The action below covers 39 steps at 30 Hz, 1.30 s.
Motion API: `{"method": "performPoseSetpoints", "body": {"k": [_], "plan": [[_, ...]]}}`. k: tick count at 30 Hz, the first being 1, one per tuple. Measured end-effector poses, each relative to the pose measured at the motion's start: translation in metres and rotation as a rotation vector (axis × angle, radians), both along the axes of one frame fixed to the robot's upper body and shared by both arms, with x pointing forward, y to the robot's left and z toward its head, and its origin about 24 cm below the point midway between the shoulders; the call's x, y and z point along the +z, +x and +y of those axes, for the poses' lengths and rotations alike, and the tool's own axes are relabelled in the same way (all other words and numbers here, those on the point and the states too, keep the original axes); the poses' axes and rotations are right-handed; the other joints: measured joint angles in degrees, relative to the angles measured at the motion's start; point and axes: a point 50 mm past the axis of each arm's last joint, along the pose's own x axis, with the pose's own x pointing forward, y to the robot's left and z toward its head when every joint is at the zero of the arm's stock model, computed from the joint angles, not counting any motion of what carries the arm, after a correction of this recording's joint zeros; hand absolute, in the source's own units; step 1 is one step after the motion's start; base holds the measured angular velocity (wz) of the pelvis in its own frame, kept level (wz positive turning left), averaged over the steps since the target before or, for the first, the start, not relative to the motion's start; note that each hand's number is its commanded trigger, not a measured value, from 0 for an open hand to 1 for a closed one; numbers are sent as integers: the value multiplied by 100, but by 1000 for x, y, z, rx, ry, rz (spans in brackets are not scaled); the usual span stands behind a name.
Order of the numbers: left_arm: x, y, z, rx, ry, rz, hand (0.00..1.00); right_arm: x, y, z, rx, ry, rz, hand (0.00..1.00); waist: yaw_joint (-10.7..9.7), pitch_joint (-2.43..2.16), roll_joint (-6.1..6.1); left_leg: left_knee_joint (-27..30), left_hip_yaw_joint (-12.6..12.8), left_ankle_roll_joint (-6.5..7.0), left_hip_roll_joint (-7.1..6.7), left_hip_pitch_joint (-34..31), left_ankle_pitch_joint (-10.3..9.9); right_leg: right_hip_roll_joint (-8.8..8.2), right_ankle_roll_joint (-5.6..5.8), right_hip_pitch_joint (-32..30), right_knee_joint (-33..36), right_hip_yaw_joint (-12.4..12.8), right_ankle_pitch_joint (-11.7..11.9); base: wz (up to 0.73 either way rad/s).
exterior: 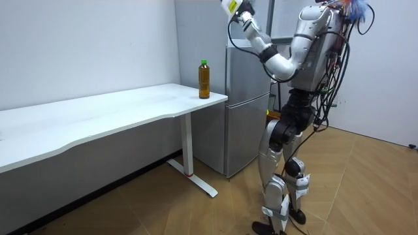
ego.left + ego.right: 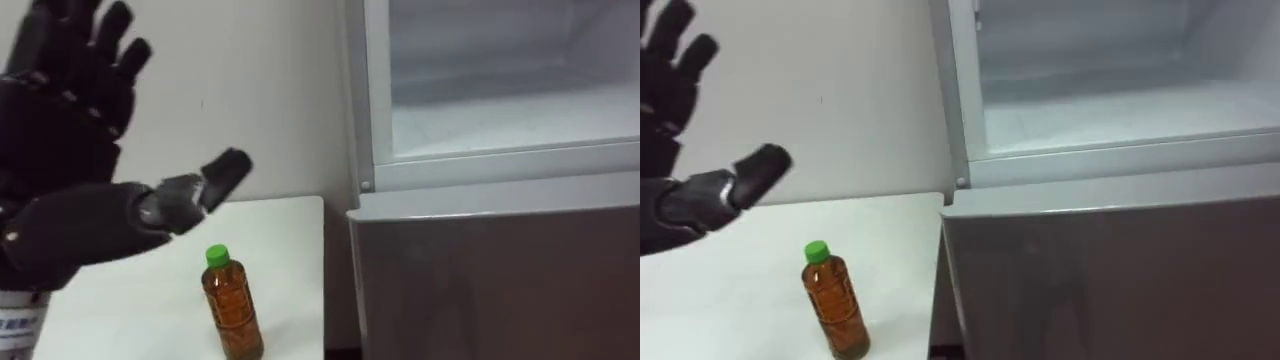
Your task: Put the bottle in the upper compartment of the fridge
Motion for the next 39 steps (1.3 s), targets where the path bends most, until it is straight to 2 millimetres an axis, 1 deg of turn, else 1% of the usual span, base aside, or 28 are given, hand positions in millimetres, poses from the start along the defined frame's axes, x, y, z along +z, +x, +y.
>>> {"method": "performPoseSetpoints", "body": {"k": [3,5,6,7,9,12,14,15,16,17,18,19,20,21,22,23,24,25,26,27,28,29,31,32,33,35,37,39], "plan": [[-16,-2,16,99,-59,76,0,0,1,1,11,-3,-2,0,48,11,-18,6,-56,2,-24,8,1,-18,16,46,-15,-63,-9,13],[-35,-5,28,174,-110,174,0,2,0,1,13,-1,-17,0,141,12,-18,5,-58,2,-35,15,1,-23,23,70,-15,-66,-13,2],[-47,-9,34,211,-132,230,0,2,-2,2,11,0,-21,0,150,14,-13,3,-69,2,-38,16,1,-19,25,85,-6,-66,-10,4],[-53,-11,37,231,-147,260,0,2,-2,3,11,0,-24,0,139,14,-11,4,-91,2,-43,18,1,-18,26,94,-9,-67,-10,8],[-79,-14,50,312,-215,366,0,3,-4,2,-3,-1,-31,0,128,25,-3,7,-145,3,-50,21,0,-14,29,125,-25,-78,-16,11],[-104,-15,60,395,-279,469,0,4,-6,1,-11,-4,-30,0,123,32,-6,5,-168,3,-55,29,0,-17,33,153,-31,-116,-34,8],[-138,-17,70,461,-339,607,0,4,-7,-2,-25,-8,-32,0,121,38,-5,-7,-167,4,-63,21,0,-27,40,158,-16,-118,-40,0],[-148,-19,72,482,-354,649,0,4,-7,-2,-26,-8,-32,0,108,38,-13,-7,-166,4,-65,19,-1,-30,42,158,-12,-119,-41,-3],[-166,-26,76,523,-381,728,0,4,-8,-2,-29,-5,-30,0,91,37,-30,-7,-149,7,-66,43,-3,-31,42,163,-15,-97,-41,-11],[-188,-35,77,566,-412,819,0,4,-9,-2,-33,-2,-29,0,97,51,-48,-37,-127,10,-70,96,-5,-30,43,176,-18,-55,-41,-13],[-199,-39,78,586,-428,868,0,4,-9,-2,-34,-2,-28,0,100,52,-50,-48,-121,15,-70,107,-8,-29,44,175,-18,-53,-41,-11],[-220,-49,78,624,-464,959,0,4,-9,-2,-31,0,-25,0,106,53,-84,-50,-112,21,-69,98,-13,-29,44,155,-14,-52,-41,-4],[-239,-57,75,653,-491,1042,0,4,-9,-2,-27,5,-24,0,110,76,-129,-58,-108,28,-66,101,-21,-27,45,148,-12,-46,-42,0],[-248,-61,74,664,-496,1086,0,4,-9,-2,-26,6,-22,0,109,82,-145,-61,-107,33,-64,100,-27,-26,46,148,-18,-49,-42,0],[-266,-70,70,683,-506,1172,0,4,-9,-2,-25,5,-21,0,115,76,-185,-64,-107,34,-64,102,-38,-26,49,151,-18,-57,-44,0],[-281,-79,65,693,-509,1253,0,4,-9,-2,-22,8,-22,0,115,66,-194,-75,-108,34,-67,104,-42,-26,52,158,-25,-51,-46,0],[-286,-84,62,695,-505,1286,0,4,-9,-1,-20,10,-23,0,114,61,-219,-77,-108,34,-67,104,-42,-25,52,158,-25,-51,-46,0],[-296,-91,55,687,-490,1344,0,3,-9,1,-17,14,-23,0,115,55,-279,-82,-103,34,-65,104,-42,-24,52,159,-25,-52,-45,0],[-309,-99,48,675,-469,1416,0,3,-10,1,-17,16,-19,0,110,56,-306,-87,-99,32,-65,121,-44,-24,53,173,-23,-51,-40,0],[-316,-105,44,666,-464,1462,0,3,-10,1,-19,16,-21,0,99,56,-316,-88,-89,33,-64,129,-49,-25,54,180,-21,-43,-38,-6],[-327,-115,37,649,-454,1534,0,3,-9,2,-17,16,-26,0,61,59,-329,-91,-70,33,-58,148,-64,-23,56,204,-18,-36,-35,-7],[-334,-123,32,637,-417,1590,0,3,-9,3,-16,16,-28,0,22,80,-339,-93,-45,29,-44,200,-87,-17,56,250,-18,-37,-33,-5],[-343,-134,28,635,-368,1663,0,2,-11,3,-18,16,-24,0,-23,74,-330,-87,-17,19,-21,229,-127,2,56,266,-4,7,-33,-13],[-347,-141,27,637,-342,1703,0,2,-12,2,-19,13,-22,0,-27,89,-338,-89,17,10,-6,242,-146,18,45,267,-7,58,-26,-20],[-350,-145,26,636,-334,1723,0,2,-13,2,-21,12,-17,0,-31,83,-323,-90,26,7,-2,251,-150,24,43,271,-7,83,-24,-18],[-359,-161,21,611,-283,1812,0,2,-18,0,-27,5,-6,0,-67,70,-281,-93,55,6,2,264,-160,27,42,259,-6,139,-24,-9],[-363,-171,19,596,-240,1866,0,2,-18,-2,-31,1,-6,0,-110,76,-256,-98,82,6,6,276,-159,27,41,245,6,163,-23,-8],[-366,-180,17,581,-205,1918,0,2,-17,-2,-29,4,-7,0,-131,73,-250,-109,114,6,12,312,-158,28,40,253,21,199,-24,-8]]}}
